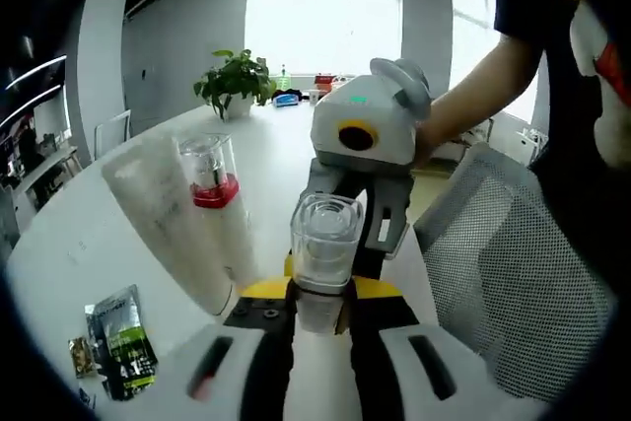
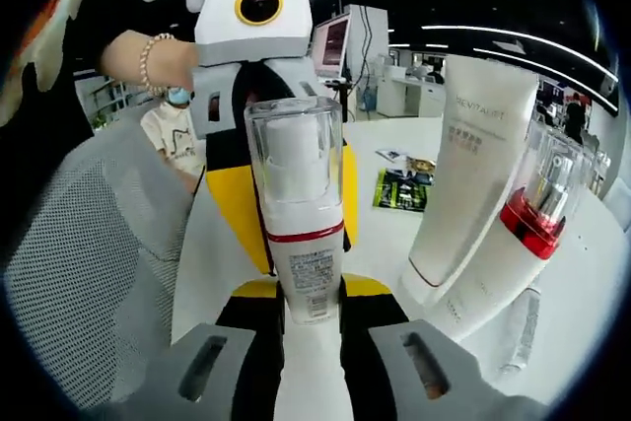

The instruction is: Arrange the skincare products in the storage area until every visible bottle or jar stands upright without overlapping.

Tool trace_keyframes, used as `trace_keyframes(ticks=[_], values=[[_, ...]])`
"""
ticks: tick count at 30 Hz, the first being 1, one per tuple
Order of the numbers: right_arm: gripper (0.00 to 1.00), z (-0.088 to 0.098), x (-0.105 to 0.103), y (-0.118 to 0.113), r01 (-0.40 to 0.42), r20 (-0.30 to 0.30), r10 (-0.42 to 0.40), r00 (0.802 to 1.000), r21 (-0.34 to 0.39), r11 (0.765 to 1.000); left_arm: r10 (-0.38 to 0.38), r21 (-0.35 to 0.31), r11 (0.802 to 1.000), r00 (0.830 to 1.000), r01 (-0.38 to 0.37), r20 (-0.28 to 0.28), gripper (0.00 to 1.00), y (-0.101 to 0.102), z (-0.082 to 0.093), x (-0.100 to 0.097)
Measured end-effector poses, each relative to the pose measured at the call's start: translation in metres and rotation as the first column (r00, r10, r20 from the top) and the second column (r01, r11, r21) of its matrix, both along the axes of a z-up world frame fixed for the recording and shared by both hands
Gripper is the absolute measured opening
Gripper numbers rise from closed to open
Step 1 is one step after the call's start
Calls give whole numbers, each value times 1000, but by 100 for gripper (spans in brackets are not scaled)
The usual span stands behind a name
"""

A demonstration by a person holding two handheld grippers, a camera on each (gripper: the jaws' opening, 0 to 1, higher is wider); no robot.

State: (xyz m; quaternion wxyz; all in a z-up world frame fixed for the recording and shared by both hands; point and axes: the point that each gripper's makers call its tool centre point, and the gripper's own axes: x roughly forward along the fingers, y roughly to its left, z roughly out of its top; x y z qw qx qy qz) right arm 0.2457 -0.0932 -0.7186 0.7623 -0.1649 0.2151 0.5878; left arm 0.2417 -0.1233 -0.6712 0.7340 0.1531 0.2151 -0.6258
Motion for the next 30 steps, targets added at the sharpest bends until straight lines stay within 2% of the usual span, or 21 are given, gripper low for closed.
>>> trace_keyframes(ticks=[6,16,30], values=[[20,-15,6,-5,29,-17,-29,999,-26,999,11,5,1000,1000,-11,-18,16,-4,-17,9],[20,-33,6,-9,29,-25,-30,999,-61,998,-11,35,999,1000,11,-21,16,-4,-34,9],[21,-30,25,-11,36,-18,-37,999,-35,999,8,36,999,1000,-9,21,16,-3,-36,26]])
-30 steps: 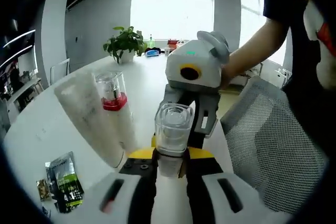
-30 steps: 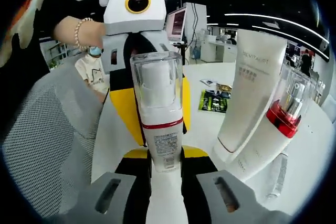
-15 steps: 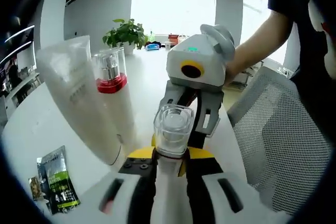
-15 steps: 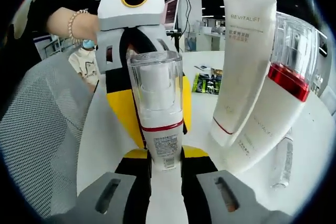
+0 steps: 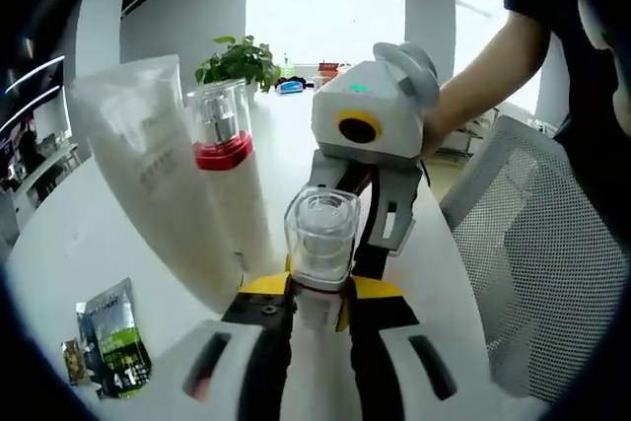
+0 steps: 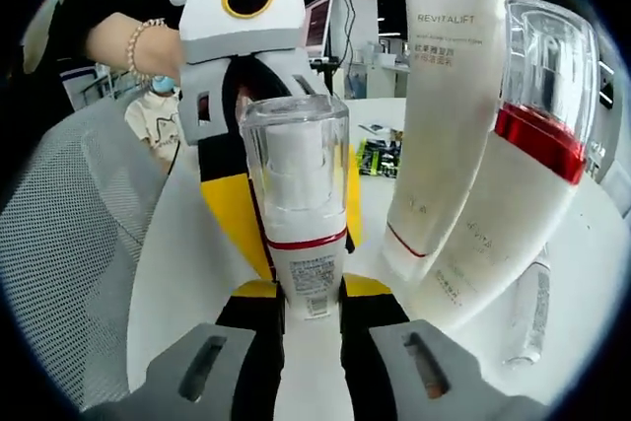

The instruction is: Arrange the skincare products in the storage area until every visible bottle or jar stands upright without overlapping.

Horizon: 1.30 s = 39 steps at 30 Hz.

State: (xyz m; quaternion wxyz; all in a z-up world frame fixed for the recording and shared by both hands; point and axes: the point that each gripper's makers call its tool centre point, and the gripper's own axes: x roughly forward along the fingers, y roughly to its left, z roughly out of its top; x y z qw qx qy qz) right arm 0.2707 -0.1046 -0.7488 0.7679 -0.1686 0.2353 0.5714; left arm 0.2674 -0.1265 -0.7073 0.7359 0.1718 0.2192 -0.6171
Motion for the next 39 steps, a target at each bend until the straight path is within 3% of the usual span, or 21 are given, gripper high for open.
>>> trace_keyframes(ticks=[17,39], values=[[22,-7,22,-3,76,-33,-76,997,10,997,68,-4,998,997,-68,44,16,-1,-1,22],[23,-6,24,-8,125,-19,-125,992,7,992,78,17,997,997,-79,26,16,5,-2,21]])
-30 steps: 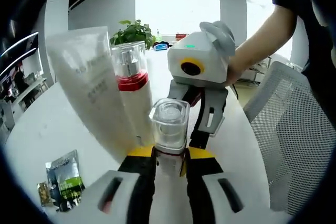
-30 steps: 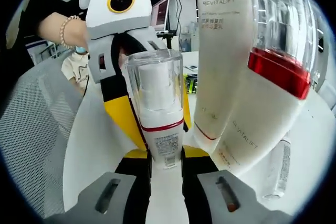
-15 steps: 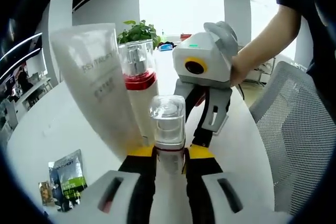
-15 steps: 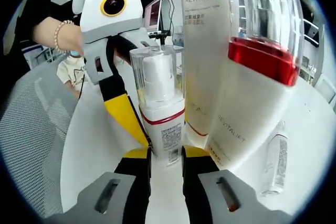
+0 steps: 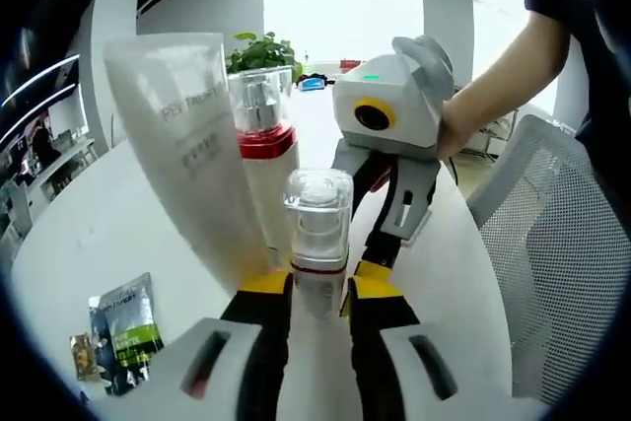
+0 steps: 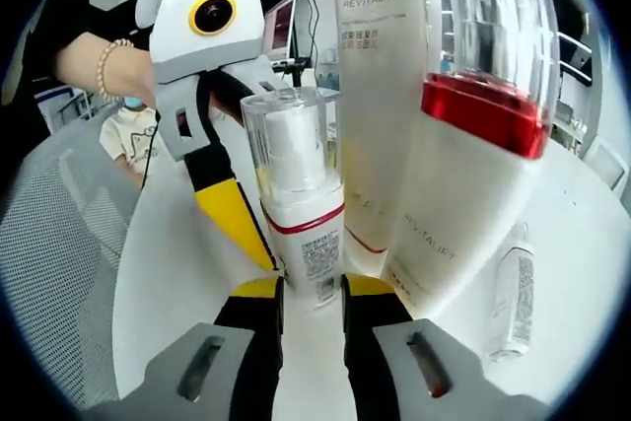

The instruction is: Arrange the skincare products in the storage area until every visible bottle or jar stands upright without overlapping.

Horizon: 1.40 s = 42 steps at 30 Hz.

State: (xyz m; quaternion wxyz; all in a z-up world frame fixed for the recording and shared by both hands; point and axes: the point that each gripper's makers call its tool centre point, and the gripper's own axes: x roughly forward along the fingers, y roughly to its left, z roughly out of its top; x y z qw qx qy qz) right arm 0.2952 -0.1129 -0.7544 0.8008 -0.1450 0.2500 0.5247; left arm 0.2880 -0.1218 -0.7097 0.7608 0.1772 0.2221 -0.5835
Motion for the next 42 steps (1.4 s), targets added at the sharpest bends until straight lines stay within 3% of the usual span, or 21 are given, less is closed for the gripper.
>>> trace_keyframes(ticks=[14,22,25,33,42], values=[[34,3,-10,-11,36,-11,-36,999,-27,999,52,31,998,998,-51,-28,27,14,0,-8],[44,6,-20,-19,74,-24,-74,997,-27,997,104,51,994,992,-101,-64,38,28,-7,-17],[52,9,-24,-20,97,-29,-98,995,-18,995,126,52,991,990,-123,-70,40,34,-7,-22],[63,20,-36,-26,140,-29,-140,990,-6,990,213,45,977,970,-209,-118,50,53,-6,-35],[72,34,-49,-33,177,-13,-177,984,-6,984,287,59,958,948,-281,-136,61,73,-3,-49]])
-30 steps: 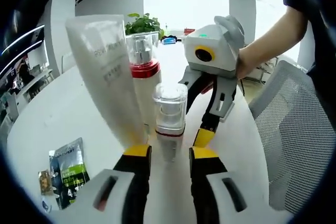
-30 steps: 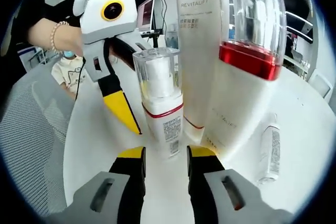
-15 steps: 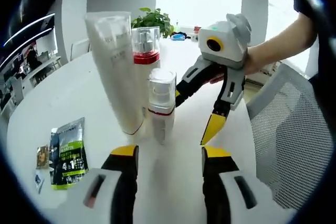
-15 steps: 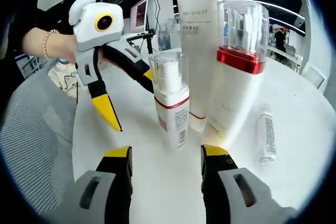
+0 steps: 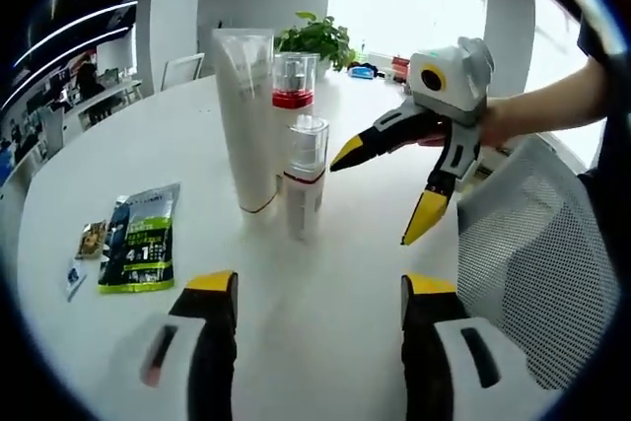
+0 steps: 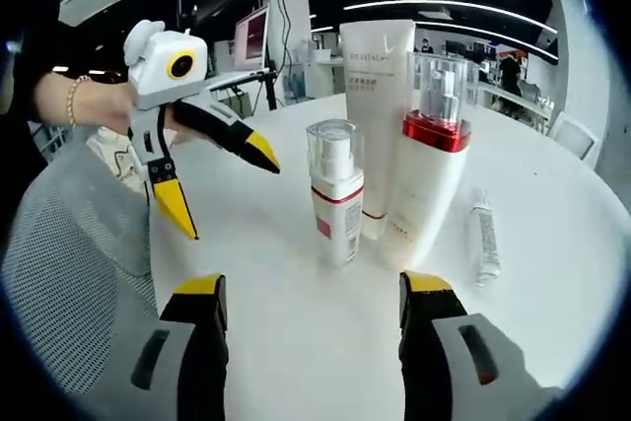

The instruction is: Arrange the skincare products in the storage area until every visible bottle or jar stands upright without overlapping.

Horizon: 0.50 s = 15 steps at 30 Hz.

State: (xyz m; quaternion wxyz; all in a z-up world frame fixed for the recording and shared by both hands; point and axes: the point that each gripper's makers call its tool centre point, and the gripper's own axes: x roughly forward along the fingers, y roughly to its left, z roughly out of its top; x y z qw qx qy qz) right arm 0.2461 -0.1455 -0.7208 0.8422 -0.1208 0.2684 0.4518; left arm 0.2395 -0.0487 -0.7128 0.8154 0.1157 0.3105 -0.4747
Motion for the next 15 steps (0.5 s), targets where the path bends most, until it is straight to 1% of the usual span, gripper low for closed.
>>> trace_keyframes(ticks=[2,5,8,10,12,15], values=[[72,-1,-2,-2,7,-1,-7,1000,-1,1000,31,-5,999,1000,-31,-2,63,3,5,-2],[75,5,-6,-3,30,1,-30,1000,12,999,74,-31,997,997,-74,-13,64,9,8,-3],[77,6,-10,-4,41,-1,-41,999,10,999,89,-41,995,996,-90,-23,65,11,12,-8],[78,8,-15,-5,45,1,-45,999,5,999,101,-42,994,994,-102,-39,65,15,12,-12],[79,11,-21,-5,52,-1,-52,999,3,999,101,-37,994,994,-102,-33,64,17,15,-19],[81,10,-23,-10,64,2,-64,998,3,998,114,-29,993,993,-115,-27,65,22,16,-26]])
